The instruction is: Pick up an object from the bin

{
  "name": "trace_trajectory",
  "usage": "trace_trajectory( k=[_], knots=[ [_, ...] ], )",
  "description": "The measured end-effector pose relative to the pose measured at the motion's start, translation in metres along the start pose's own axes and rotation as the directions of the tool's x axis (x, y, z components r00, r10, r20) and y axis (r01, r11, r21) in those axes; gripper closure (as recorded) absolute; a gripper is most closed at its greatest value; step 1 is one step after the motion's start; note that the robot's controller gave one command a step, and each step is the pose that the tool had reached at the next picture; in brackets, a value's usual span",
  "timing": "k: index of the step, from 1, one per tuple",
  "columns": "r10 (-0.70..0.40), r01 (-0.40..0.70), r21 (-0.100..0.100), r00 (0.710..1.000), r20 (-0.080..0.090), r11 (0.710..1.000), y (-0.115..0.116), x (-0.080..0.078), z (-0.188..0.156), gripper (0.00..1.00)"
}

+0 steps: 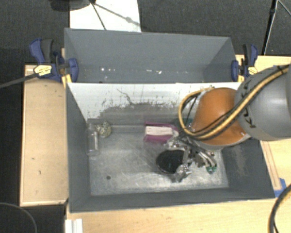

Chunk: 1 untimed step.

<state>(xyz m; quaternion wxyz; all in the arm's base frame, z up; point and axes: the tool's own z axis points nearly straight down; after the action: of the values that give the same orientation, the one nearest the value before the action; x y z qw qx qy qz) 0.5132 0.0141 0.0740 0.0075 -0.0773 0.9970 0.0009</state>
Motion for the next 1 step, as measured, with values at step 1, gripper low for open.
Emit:
trace_trajectory(
  k=[1],
  knots=[
    [-0.011,0.011,0.003,1.0,-0.006,1.0,-0.0261,0.0002,-0.1123,1.0]
  ],
)
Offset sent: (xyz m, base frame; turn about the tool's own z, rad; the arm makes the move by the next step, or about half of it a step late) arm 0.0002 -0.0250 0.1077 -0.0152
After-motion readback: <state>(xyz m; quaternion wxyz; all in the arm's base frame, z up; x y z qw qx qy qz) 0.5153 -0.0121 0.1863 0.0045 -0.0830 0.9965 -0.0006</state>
